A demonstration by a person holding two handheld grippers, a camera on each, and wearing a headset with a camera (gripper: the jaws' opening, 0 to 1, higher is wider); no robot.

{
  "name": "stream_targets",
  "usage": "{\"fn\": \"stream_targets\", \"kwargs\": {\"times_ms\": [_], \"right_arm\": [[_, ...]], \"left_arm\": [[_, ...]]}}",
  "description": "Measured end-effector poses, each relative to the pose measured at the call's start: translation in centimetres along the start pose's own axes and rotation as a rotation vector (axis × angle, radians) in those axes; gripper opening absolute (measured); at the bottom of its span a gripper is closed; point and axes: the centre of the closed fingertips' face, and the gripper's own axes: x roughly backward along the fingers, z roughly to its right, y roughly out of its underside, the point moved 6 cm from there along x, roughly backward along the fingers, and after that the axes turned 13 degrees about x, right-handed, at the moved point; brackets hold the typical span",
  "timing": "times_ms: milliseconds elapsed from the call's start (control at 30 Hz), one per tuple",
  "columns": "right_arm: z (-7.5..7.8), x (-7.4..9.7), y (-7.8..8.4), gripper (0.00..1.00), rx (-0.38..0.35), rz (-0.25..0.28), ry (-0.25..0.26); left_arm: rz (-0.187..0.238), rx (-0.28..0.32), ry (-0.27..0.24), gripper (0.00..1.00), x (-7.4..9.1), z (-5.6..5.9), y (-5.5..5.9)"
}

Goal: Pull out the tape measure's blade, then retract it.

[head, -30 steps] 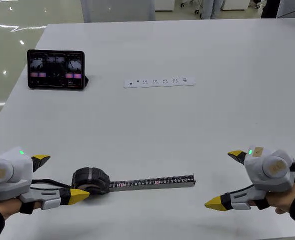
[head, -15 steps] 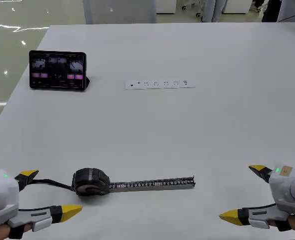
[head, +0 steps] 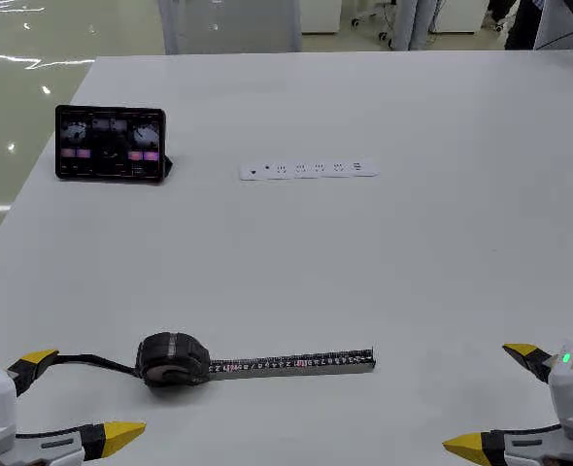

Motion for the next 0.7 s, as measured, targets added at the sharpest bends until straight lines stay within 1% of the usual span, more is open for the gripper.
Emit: {"fn": "stream_targets", "kwargs": {"times_ms": [100, 167, 267, 367, 500, 600, 700], "right_arm": [[-0.2, 0.2, 0.2, 0.99, 0.005, -0.006, 0.002], [-0.4, 0.4, 0.2, 0.99, 0.008, -0.009, -0.002], [-0.5, 0.4, 0.4, 0.99, 0.006, -0.012, -0.007], [-0.7, 0.3, 0.5, 0.99, 0.002, -0.016, -0.009], [-0.8, 0.1, 0.4, 0.99, 0.013, -0.017, -0.01], [-0.8, 0.1, 0.3, 0.99, 0.009, -0.014, -0.015], [-0.7, 0.0, 0.2, 0.99, 0.01, -0.015, -0.021]], "left_arm": [[0.0, -0.003, 0.005, 0.99, 0.0, 0.1, 0.0], [-0.004, 0.0, 0.005, 0.99, -0.2, -0.1, 0.0], [0.003, 0.011, 0.003, 0.99, -0.3, -0.2, -0.4], [0.008, 0.011, 0.004, 0.99, -0.4, -0.2, -0.8], [0.012, 0.005, 0.003, 0.99, -0.4, -0.1, -1.2], [-0.001, -0.005, -0.006, 0.99, -0.6, -0.2, -1.1], [0.0, -0.001, -0.002, 0.99, -0.7, 0.0, -1.0]]}}
